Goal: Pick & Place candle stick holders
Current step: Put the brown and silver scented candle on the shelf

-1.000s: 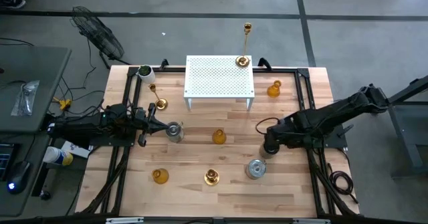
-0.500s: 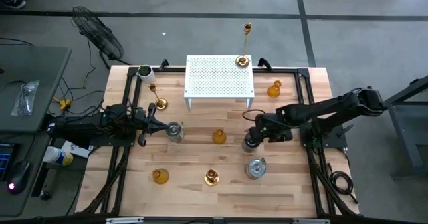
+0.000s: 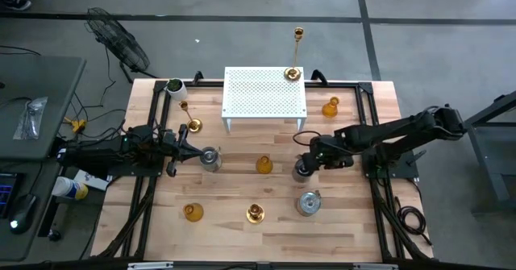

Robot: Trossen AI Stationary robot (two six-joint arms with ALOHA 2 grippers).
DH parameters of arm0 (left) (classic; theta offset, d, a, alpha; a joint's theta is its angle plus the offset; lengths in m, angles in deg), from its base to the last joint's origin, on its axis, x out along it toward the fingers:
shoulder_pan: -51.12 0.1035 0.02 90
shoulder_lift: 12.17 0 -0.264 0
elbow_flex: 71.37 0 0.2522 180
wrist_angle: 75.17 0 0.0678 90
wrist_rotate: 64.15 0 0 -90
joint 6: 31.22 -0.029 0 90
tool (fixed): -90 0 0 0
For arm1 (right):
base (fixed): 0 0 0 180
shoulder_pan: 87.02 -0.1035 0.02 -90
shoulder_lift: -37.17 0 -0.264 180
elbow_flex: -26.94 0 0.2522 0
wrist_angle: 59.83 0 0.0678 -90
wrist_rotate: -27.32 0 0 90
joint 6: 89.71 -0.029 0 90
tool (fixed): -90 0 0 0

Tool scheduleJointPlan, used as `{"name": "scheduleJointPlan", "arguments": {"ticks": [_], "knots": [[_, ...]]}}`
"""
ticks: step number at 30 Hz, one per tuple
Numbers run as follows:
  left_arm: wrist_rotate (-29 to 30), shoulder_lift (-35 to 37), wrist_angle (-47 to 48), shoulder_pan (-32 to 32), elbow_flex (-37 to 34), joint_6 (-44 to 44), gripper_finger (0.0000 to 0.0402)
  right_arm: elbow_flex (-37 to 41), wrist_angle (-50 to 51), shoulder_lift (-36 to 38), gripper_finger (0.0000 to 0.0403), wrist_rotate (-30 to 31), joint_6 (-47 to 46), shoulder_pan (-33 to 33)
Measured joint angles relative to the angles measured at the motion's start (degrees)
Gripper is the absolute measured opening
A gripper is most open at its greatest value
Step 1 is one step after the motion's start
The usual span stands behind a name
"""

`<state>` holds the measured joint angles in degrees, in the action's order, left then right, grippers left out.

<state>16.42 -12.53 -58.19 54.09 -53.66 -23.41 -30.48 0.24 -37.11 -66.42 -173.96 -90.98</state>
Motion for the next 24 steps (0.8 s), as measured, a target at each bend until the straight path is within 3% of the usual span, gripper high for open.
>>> {"name": "scheduleJointPlan", "arguments": {"ticks": [9, 24], "knots": [[0.0, 0.0, 0.0, 0.0, 0.0, 0.0, 0.0, -4.9, 9.7, 0.2, 0.0281, 4.5, 5.8, 0.0], [0.0, 0.0, 0.0, 0.0, 0.0, 0.0, 0.0, -5.4, 13.8, -0.5, 0.0281, 3.3, 6.3, 0.0]]}}
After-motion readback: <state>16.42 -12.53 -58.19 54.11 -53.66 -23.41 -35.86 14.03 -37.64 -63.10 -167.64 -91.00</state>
